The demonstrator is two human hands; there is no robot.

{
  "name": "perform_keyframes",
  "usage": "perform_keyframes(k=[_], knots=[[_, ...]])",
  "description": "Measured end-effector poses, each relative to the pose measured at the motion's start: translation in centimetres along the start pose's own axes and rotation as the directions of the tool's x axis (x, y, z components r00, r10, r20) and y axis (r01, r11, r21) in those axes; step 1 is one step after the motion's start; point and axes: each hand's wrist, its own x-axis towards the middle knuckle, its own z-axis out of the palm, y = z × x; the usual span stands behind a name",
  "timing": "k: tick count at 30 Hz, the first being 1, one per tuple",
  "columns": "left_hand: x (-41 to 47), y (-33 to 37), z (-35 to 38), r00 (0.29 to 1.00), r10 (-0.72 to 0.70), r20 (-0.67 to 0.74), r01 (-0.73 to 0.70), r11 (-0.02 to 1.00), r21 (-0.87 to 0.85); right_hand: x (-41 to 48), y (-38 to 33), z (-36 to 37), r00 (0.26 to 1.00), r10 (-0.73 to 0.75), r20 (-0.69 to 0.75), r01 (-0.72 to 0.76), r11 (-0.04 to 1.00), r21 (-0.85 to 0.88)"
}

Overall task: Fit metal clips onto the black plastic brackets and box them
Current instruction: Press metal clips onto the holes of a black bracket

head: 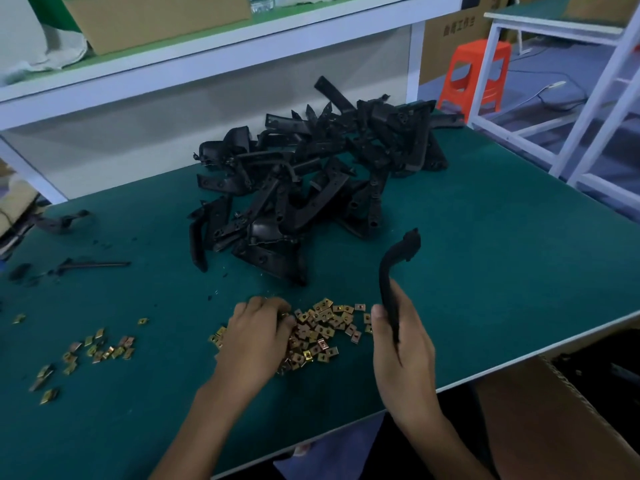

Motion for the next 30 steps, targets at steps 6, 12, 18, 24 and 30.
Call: perform_keyframes(k=[6, 12, 18, 24, 30], knots=[[0.7, 0.4, -0.7, 0.999, -0.051, 0.016, 0.053, 0.991, -0.124, -0.2, 0.5, 0.3, 0.997, -0.073, 0.038, 0.075, 0.995, -0.059], [0.9, -0.6, -0.6, 0.997, -0.067, 0.034, 0.069, 0.996, -0.064, -0.2, 1.0, 0.5, 0.984, -0.112, 0.137, 0.141, 0.964, -0.225], [1.5, -0.7, -0.8, 0.994, -0.093, 0.064, 0.104, 0.974, -0.199, -0.3, 0.8, 0.8, 0.977, -0.155, 0.144, 0.192, 0.934, -0.3], [0.5, -1.0, -2.9, 0.979, -0.19, -0.079, 0.11, 0.806, -0.582, -0.3, 0.3, 1.1, 0.95, -0.187, 0.251, 0.285, 0.849, -0.445], [-2.0, -0.8, -6.4, 0.981, -0.194, -0.03, 0.066, 0.469, -0.881, -0.4, 0.8, 1.7, 0.91, -0.278, 0.308, 0.41, 0.712, -0.57]])
